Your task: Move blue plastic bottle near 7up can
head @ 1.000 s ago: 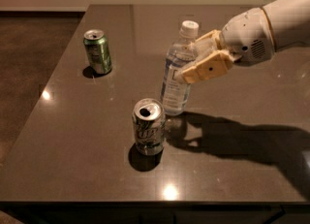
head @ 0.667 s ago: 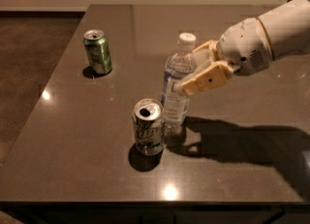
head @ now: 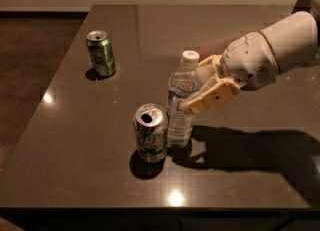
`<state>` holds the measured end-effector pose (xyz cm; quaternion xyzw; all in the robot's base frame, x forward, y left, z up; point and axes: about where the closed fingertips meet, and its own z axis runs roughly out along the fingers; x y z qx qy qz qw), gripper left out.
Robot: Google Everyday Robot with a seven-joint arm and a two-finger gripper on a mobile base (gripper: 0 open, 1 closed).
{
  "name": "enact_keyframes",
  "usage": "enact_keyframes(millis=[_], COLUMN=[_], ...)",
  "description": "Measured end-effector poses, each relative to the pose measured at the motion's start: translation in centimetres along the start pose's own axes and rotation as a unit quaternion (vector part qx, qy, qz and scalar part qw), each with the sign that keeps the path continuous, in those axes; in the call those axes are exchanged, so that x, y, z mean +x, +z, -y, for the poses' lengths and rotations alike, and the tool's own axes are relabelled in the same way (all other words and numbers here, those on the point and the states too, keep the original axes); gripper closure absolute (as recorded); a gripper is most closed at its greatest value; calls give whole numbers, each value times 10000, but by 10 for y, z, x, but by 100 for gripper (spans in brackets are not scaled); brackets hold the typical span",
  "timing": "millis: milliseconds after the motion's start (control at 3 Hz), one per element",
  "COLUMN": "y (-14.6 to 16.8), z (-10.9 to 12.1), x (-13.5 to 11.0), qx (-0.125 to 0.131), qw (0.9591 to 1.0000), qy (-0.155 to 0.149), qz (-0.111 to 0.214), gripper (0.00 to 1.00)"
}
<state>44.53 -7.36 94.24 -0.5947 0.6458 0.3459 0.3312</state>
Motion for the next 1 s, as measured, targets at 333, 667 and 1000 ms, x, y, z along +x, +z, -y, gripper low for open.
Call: enact_keyframes(millis=[333,667,1000], y=[4,6,6], z=[-5,-8,-8], x=[5,9,9], qx=[-77,-116,-116], qw=[9999,9996,9996], qy=[-147,-258,-259], qz=[-20,-73,-73], gripper=[12,0,0])
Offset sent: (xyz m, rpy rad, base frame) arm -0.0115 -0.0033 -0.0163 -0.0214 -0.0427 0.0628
